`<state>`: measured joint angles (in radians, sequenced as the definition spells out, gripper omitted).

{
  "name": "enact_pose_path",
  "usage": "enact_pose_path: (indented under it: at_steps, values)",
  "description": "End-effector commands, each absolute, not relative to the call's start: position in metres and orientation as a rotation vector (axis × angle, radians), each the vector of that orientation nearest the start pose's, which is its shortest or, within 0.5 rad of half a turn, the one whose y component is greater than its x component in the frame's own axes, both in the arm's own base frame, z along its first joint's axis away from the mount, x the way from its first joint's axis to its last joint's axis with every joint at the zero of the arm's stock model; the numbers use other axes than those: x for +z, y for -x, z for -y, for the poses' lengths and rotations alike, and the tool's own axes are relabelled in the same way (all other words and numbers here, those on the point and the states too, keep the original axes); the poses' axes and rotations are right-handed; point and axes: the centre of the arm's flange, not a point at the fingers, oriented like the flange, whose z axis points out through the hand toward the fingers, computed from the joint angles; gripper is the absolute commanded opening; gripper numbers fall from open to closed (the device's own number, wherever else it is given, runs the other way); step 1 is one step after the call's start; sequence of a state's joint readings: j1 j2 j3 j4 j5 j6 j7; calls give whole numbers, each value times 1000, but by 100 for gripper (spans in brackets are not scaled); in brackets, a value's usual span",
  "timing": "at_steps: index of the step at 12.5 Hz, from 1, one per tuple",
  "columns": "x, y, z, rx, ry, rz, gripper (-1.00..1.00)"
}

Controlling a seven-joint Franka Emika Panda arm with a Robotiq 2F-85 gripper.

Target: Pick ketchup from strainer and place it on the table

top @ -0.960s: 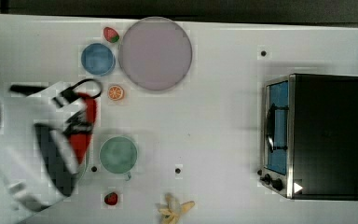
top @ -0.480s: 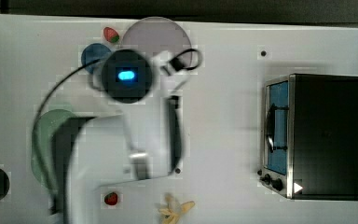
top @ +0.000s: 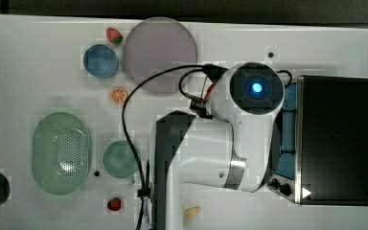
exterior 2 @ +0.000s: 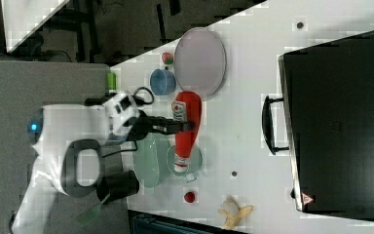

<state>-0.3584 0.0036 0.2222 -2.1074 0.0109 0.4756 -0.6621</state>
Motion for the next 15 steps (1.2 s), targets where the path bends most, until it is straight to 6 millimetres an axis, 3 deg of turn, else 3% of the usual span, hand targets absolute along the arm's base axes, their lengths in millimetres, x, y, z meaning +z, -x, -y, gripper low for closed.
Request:
enact_pose_path:
  at_steps: [1, 7, 10, 11, 13, 15]
  values:
    - [374, -520, 43, 100, 3119, -244, 13]
    - [271, -511, 42, 188, 3076, -245, 19]
    - [239, -516, 40, 159, 3060, -244, 83]
    - [241, -517, 37, 152, 3061, -234, 99]
    - [261, -520, 38, 126, 3068, -267, 100]
    - [307, -530, 39, 51, 3076, -384, 100]
